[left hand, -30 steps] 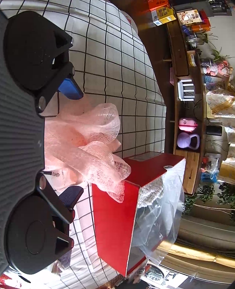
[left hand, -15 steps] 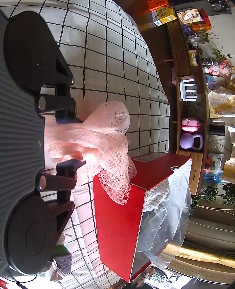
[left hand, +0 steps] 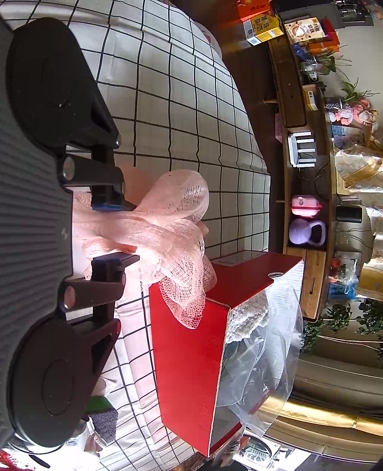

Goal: Organize soft objects
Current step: 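Grasp the pink mesh puff with the left gripper while the right grasps the red packet, then lift the pink puff and red packet over the red box with both grippers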

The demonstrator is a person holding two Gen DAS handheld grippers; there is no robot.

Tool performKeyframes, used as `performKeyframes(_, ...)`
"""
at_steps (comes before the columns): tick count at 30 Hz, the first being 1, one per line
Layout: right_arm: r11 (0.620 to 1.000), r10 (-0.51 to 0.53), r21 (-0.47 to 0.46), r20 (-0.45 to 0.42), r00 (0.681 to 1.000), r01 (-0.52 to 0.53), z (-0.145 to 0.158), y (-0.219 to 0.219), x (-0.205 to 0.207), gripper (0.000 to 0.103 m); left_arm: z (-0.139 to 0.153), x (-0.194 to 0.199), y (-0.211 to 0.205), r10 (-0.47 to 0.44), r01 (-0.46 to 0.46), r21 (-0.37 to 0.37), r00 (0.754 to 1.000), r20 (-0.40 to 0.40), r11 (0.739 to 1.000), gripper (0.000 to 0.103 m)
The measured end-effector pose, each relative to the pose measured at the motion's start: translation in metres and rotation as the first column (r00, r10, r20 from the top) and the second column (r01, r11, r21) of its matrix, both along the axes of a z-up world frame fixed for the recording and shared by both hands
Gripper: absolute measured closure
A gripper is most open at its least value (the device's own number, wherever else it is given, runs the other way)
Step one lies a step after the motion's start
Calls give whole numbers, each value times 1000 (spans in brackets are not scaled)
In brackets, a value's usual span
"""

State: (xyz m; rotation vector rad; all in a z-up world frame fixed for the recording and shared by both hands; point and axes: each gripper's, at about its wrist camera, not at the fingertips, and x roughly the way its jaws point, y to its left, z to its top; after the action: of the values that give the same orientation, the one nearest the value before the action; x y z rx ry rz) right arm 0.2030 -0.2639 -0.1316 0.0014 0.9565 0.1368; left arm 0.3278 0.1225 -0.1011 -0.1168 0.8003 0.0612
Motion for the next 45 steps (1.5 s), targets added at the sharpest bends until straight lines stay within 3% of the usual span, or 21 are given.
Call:
performKeyframes(7, 1000, 9, 19, 71, 997, -10, 33, -10, -2, 103, 6, -8, 3, 7, -7, 1, 1000, 2, 1000, 78)
performKeyframes(16, 998, 65, -16, 189, 980, -63, 81, -9, 2, 103, 23, -20, 7, 6, -6, 0, 1000, 14, 1000, 86)
performKeyframes(27, 997, 73, -18, 273, 959, -71, 116, -10, 23, 103, 63, -31, 3, -12, 11, 20, 999, 50, 1000, 91)
performKeyframes(45, 991, 127, -27, 434, 892, -128, 206, 8, 92, 103, 146, -19, -52, -183, 182, 17, 977, 106, 983, 91)
